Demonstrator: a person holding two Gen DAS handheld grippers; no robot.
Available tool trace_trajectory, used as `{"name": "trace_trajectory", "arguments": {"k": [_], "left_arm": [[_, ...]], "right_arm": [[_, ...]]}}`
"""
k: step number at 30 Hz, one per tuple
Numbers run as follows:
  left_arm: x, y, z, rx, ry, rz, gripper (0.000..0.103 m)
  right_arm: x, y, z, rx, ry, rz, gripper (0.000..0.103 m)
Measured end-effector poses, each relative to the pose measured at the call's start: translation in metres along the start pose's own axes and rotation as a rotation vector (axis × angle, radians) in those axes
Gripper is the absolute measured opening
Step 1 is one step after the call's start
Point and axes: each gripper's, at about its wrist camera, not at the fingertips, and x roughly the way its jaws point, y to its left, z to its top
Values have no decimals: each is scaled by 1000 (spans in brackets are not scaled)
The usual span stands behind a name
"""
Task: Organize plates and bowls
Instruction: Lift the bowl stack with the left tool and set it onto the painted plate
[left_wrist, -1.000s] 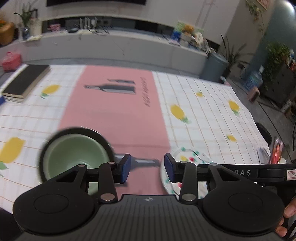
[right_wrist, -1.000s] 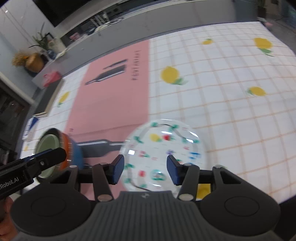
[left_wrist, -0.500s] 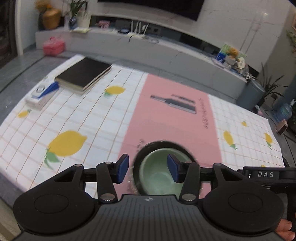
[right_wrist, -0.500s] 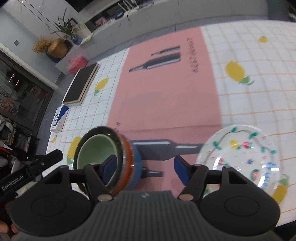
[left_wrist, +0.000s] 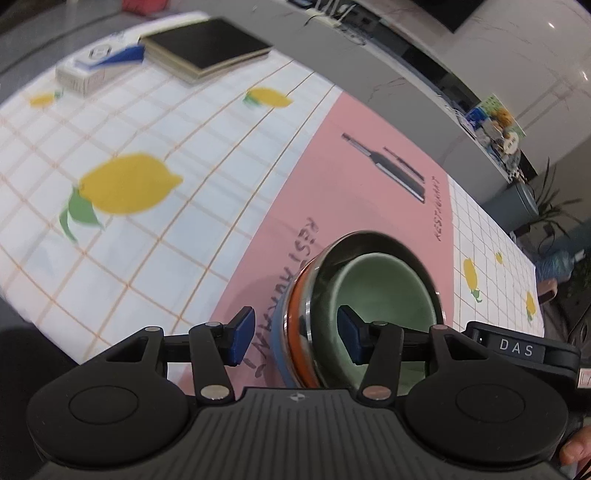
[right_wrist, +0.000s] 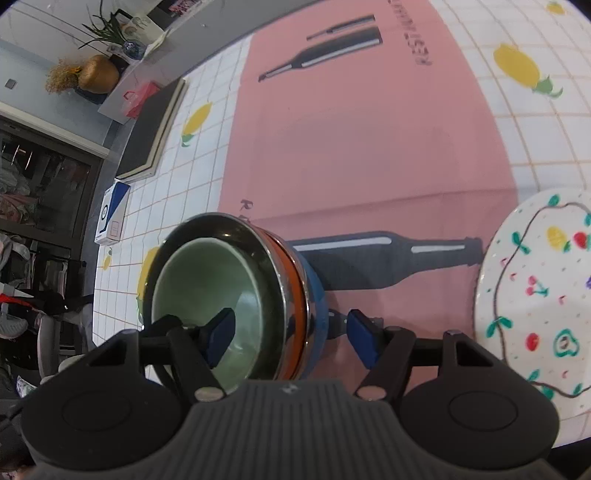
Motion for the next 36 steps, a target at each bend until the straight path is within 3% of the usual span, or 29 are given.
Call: {"name": "trace_trajectory", "arguments": {"k": [5, 14, 21, 36], "left_arm": [[13, 11, -2, -79, 24, -45, 59], [25, 12, -2, -109, 34, -64, 54], [28, 3, -3, -70, 31, -32, 46], [24, -2, -5, -53, 48, -9, 44]], "right_arm": [[12, -5, 2, 34, 17, 13, 62], [20, -14, 2, 75, 17, 46, 51], [18, -20, 3, 104, 14, 67, 48], [14, -17, -1, 101, 12, 46, 46]]}}
